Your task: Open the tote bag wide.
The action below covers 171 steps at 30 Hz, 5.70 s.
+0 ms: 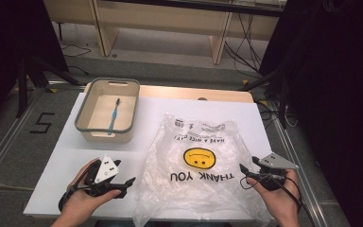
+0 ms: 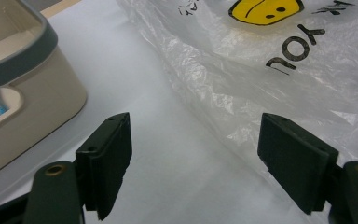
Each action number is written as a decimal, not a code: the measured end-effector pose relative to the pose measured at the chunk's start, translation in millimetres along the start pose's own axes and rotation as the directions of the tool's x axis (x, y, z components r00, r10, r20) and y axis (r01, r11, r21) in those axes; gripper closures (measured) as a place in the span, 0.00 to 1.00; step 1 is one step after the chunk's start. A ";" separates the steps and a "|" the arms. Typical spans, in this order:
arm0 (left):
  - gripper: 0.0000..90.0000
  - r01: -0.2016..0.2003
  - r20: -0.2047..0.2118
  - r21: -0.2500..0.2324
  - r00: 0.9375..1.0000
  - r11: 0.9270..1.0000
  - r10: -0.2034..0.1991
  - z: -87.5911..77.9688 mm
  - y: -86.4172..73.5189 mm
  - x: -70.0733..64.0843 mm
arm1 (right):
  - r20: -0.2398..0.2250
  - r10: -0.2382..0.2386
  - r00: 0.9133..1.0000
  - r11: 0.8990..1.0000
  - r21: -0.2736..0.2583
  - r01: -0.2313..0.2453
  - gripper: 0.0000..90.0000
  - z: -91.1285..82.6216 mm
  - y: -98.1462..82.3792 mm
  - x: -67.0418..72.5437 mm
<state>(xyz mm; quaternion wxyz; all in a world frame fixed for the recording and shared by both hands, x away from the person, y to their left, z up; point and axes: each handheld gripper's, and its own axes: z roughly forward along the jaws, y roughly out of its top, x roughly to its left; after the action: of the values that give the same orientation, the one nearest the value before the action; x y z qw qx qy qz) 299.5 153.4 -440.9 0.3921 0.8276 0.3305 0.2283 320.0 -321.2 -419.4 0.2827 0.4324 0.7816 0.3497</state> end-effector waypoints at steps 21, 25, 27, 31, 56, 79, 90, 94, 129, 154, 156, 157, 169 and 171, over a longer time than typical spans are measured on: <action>0.41 -0.002 0.047 0.170 0.999 0.985 -0.006 45.2 11.8 -12.6 | 0.082 0.040 0.996 0.987 0.155 -0.052 0.53 7.5 -5.9 -21.4; 0.44 0.012 0.049 0.203 0.999 0.979 -0.023 52.0 11.6 -12.9 | 0.097 0.057 0.994 0.979 0.191 -0.075 0.54 10.3 -9.8 -27.1; 0.45 0.026 0.047 0.219 0.998 0.975 -0.037 54.6 10.6 -13.3 | 0.094 0.065 0.993 0.972 0.220 -0.085 0.56 12.8 -13.3 -29.0; 0.49 0.041 0.055 0.246 0.997 0.968 -0.056 57.4 8.9 -13.5 | 0.086 0.088 0.992 0.956 0.273 -0.109 0.62 17.0 -20.8 -32.6; 0.99 -0.043 0.069 0.304 0.997 0.952 0.023 68.2 17.7 -10.9 | 0.004 0.186 0.983 0.917 0.358 -0.175 1.00 16.8 -24.2 -28.0; 0.99 -0.073 -0.098 0.208 0.991 0.975 0.095 105.1 68.8 26.0 | 0.015 0.237 0.971 0.933 0.275 -0.232 1.00 19.9 -19.2 -27.7; 0.99 -0.071 -0.123 0.196 0.988 0.978 0.096 114.1 66.0 37.3 | 0.008 0.237 0.972 0.935 0.271 -0.230 1.00 30.0 -15.2 -27.8; 0.98 -0.075 -0.129 0.189 0.987 0.979 0.100 117.2 65.4 38.7 | 0.001 0.236 0.972 0.934 0.274 -0.227 0.98 31.7 -16.5 -27.6; 0.42 -0.109 -0.072 0.068 0.991 0.992 0.114 37.9 32.7 16.8 | -0.441 -0.230 0.867 0.945 0.110 0.307 0.51 57.8 26.4 78.8; 0.41 -0.100 -0.070 0.074 0.992 0.992 0.106 29.2 18.2 15.1 | -0.466 -0.289 0.836 0.907 0.146 0.395 1.00 65.6 16.9 82.3; 0.41 -0.101 -0.072 0.072 0.992 0.992 0.106 28.8 18.6 15.2 | -0.465 -0.294 0.835 0.908 0.136 0.396 1.00 63.0 19.0 81.7; 0.41 -0.103 -0.072 0.072 0.992 0.992 0.108 28.4 18.9 15.2 | -0.462 -0.298 0.836 0.910 0.128 0.395 1.00 61.9 20.1 81.3; 0.41 -0.100 -0.085 0.041 0.991 0.994 0.103 24.8 21.8 14.9 | -0.358 -0.294 0.886 0.950 -0.005 0.313 1.00 40.1 41.2 71.5; 0.41 -0.099 -0.086 0.034 0.991 0.995 0.101 23.9 22.5 14.7 | -0.338 -0.293 0.894 0.953 -0.030 0.301 1.00 37.4 45.1 70.3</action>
<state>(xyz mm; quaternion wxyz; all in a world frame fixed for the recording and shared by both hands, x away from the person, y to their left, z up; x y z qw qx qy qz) 333.0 141.5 -435.2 0.3531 0.8380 0.3088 0.2788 336.6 -231.2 -415.8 0.1890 0.2448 0.8792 0.3624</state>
